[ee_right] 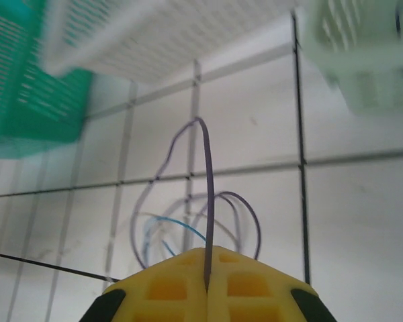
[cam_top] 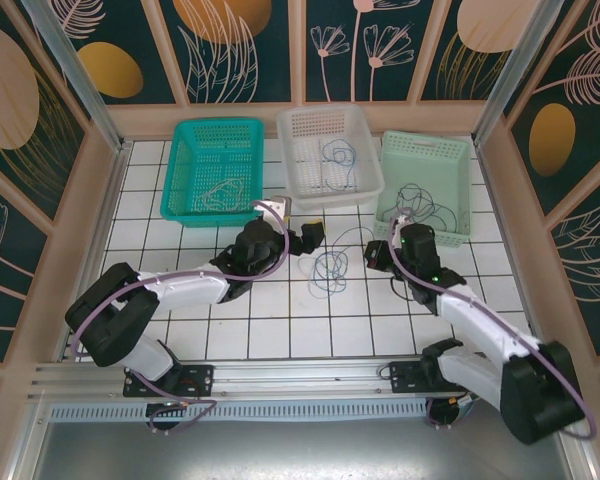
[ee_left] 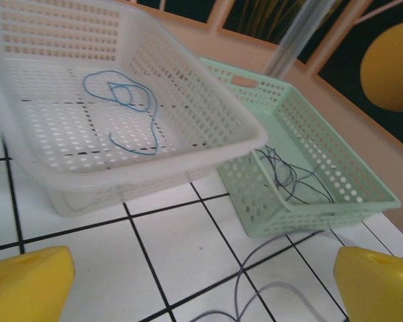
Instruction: Untangle the cables
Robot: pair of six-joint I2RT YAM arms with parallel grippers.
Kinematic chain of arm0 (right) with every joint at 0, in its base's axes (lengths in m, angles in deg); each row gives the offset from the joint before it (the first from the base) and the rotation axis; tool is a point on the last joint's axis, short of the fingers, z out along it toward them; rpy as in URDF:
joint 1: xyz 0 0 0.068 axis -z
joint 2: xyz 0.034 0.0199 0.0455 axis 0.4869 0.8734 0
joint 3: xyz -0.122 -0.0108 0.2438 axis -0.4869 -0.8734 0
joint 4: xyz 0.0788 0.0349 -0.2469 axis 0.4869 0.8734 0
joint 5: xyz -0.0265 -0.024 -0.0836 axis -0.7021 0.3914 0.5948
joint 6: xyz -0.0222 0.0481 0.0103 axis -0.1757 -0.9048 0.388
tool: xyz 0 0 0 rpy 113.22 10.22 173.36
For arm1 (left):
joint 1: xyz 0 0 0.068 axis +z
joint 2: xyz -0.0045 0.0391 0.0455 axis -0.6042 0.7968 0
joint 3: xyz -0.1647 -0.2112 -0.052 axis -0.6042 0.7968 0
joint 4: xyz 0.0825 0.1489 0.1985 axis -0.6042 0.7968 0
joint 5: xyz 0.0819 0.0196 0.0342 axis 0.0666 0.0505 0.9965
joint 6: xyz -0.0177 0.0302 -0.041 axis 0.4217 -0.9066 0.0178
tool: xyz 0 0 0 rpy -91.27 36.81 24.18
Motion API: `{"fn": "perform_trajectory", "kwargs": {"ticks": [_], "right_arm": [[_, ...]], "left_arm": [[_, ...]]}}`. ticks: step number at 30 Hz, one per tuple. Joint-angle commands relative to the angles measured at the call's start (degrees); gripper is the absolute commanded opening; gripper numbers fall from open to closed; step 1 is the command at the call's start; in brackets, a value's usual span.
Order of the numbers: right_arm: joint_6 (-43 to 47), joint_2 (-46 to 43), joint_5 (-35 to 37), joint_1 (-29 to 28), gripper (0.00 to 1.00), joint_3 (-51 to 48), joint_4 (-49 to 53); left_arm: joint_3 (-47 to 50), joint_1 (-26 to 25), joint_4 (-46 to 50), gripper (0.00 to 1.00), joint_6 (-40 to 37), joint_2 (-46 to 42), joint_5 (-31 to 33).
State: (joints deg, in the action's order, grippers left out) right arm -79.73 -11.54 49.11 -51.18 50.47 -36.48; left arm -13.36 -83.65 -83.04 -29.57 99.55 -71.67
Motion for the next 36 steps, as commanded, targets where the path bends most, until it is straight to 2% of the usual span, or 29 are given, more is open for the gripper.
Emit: {"fn": "perform_trajectory", "kwargs": {"ticks": [1,7,10,14,25,26,30,32,36], "right_arm": [[5.60,-5.97,-1.38,-0.71,0.00,1.70,1.50],[10.30,-10.09,-3.74,-0.90,0.00,5.14,5.08],[10.91,-12.17,-4.75,-0.96,0.00,6.11,4.34],[11.71,-12.88,-9.17,-0.98,0.00,8.01,3.40],[13.55,-11.78,-16.06,-1.75,0.00,10.16,3.96],[13.66,-11.71,-16.53,-1.78,0.00,10.21,3.96],[14.11,-11.60,-17.15,-1.93,0.00,10.08,4.37],[14.37,-11.69,-16.72,-2.00,0.00,10.04,4.78],[14.45,-11.69,-14.53,-2.08,0.00,9.77,5.13]], "left_arm": [[-2.17,0.20,-2.38,0.99,-2.54,0.70,-7.42],[-3.23,0.21,-6.92,0.99,-3.01,2.62,-14.81],[-4.73,0.22,-7.05,0.98,-3.83,4.53,-21.18],[-8.47,0.07,-5.39,0.90,-4.09,8.10,-29.70],[-13.31,0.09,-4.53,0.82,-4.43,12.96,-30.30],[-13.71,0.13,-4.53,0.79,-4.39,13.29,-30.53],[-14.64,0.10,-4.09,0.54,-3.69,14.03,-31.20],[-14.16,0.11,-4.34,0.44,-3.51,13.60,-30.86],[-11.46,0.11,-5.06,0.23,-3.49,11.70,-28.30]]}}
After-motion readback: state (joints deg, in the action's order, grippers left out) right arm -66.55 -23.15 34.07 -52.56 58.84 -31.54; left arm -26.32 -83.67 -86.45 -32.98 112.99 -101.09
